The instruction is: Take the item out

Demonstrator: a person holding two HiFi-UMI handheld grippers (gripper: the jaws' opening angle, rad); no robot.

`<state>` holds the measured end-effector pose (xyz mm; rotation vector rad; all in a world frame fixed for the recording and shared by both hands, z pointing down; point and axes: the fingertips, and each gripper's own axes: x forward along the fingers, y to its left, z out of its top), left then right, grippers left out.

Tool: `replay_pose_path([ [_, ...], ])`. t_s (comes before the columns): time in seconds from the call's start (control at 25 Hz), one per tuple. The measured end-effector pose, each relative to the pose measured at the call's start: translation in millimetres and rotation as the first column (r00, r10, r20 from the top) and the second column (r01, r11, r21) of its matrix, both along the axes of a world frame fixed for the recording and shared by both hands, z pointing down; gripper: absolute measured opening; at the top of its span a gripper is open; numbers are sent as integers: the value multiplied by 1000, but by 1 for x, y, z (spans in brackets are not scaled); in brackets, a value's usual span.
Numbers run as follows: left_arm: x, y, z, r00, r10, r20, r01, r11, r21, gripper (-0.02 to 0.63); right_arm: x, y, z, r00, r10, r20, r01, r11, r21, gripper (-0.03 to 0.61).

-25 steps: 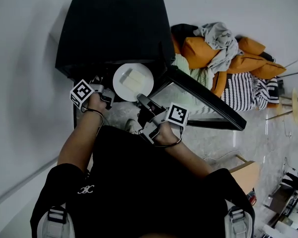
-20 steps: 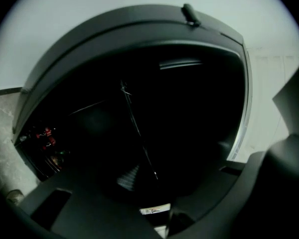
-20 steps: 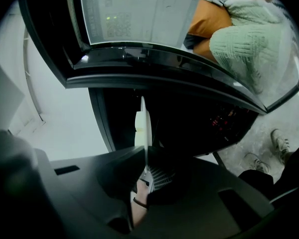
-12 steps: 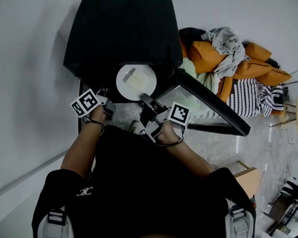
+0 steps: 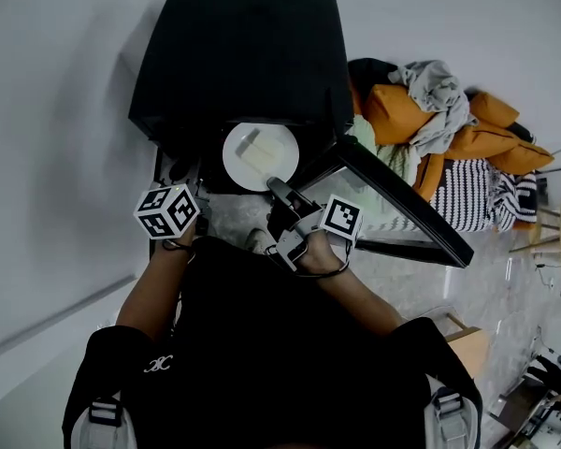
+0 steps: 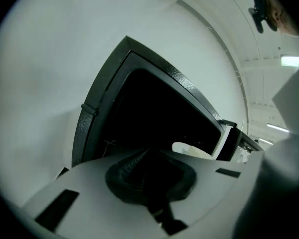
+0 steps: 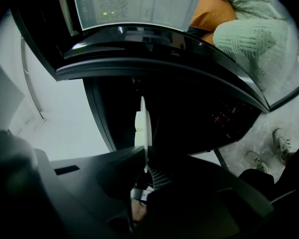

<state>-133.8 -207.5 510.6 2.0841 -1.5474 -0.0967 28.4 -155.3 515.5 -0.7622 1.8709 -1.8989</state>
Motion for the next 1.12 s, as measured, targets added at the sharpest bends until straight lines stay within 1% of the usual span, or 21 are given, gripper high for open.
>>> replay_pose_path([
  [0.32,-3,8,-13,999,2,34,-3,1000,11,9,8,16,-4,1000,-22,6,22,999,-29,23],
  [0.56,3,15,-6,995,43,90,-43,999,-3,8,17,24,2,1000,-30,-6,30,999,-41,23],
  [0.76,2,18,3,993,47,106,-45,999,-24,9,15,28,5,999,-34,4,34,998,-49,23],
  [0.96,7,19,2,986,92,141,-91,996,-13,8,7,33,2,998,-55,6,56,998,-37,23],
  [1.12,8,16,1,983,118,140,-117,993,-13,9,4,35,-2,998,-59,3,59,998,-22,23],
])
